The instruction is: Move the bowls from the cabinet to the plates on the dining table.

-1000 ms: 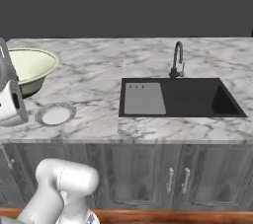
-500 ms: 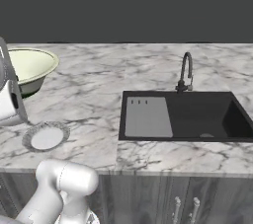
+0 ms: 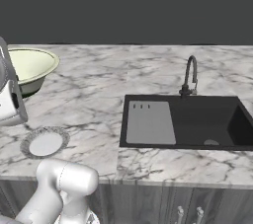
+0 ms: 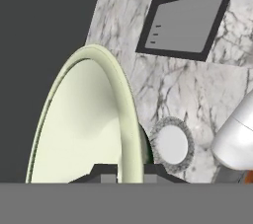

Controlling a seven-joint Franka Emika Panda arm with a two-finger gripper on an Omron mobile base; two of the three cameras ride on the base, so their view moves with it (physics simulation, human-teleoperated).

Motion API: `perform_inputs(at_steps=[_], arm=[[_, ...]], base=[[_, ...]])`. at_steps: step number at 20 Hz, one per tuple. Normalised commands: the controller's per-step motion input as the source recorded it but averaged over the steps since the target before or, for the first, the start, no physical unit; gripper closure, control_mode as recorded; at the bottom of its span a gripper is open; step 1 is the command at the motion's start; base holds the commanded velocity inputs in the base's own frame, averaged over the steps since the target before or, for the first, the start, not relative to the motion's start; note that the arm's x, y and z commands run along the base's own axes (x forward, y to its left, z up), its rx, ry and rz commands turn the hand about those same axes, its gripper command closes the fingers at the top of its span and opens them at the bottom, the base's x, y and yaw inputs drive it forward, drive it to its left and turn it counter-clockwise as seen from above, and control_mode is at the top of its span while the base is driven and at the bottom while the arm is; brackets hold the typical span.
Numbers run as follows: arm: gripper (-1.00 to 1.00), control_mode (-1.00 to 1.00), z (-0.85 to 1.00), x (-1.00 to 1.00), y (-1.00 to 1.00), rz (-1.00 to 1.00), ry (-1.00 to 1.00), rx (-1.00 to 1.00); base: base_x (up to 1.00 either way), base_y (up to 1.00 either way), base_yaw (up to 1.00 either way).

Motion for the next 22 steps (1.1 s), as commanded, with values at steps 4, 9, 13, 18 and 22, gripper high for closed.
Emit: perform_inputs(at_steps=[4,9,13,18,22], arm=[[1.0,1.0,0.0,0.0,0.0,0.0,0.0,0.0],[1.0,1.0,0.0,0.0,0.0,0.0,0.0,0.0],[1.0,-1.0,0.0,0.0,0.0,0.0,0.0,0.0],[1.0,-1.0,-0.26,0.0,0.02,0.01,0.0,-0.01],[1.0,-1.0,-0.32,0.0,0.06,0.06,0.0,-0.01]], base=[[0.0,0.0,0.0],[0.0,0.0,0.0],[0.0,0.0,0.0],[0.0,0.0,0.0],[0.0,0.0,0.0]])
